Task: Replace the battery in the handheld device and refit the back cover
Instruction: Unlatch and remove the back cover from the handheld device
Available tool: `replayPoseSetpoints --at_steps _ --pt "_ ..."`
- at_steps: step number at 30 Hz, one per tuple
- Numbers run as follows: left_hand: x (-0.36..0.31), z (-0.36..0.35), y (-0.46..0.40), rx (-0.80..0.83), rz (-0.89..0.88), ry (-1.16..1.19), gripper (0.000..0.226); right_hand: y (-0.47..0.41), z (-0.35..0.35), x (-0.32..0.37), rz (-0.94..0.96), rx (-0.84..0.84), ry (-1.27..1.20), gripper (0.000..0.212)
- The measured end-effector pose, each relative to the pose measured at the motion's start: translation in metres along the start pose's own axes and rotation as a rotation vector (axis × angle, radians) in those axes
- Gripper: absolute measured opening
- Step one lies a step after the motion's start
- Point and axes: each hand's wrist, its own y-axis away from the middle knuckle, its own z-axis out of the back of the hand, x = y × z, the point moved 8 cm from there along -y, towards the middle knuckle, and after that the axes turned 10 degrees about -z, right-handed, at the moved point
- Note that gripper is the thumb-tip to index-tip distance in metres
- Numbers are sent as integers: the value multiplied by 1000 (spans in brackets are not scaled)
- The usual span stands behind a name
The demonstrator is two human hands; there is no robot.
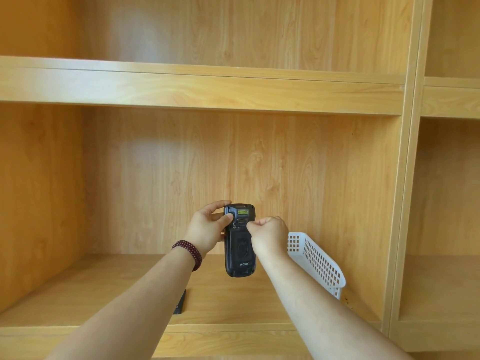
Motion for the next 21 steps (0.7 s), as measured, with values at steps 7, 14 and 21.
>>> replayPoseSetpoints --at_steps 7,14,21 --pt "-1 -7 -1 -16 -30 -6 32 -6 2 -2 -70 -29 -64 14" --pt "1 -10 -3 -10 -30 -19 32 -3 7 6 87 -64 12 17" --pt "3 -2 -6 -31 7 49 29 -2 13 3 122 80 -107 12"
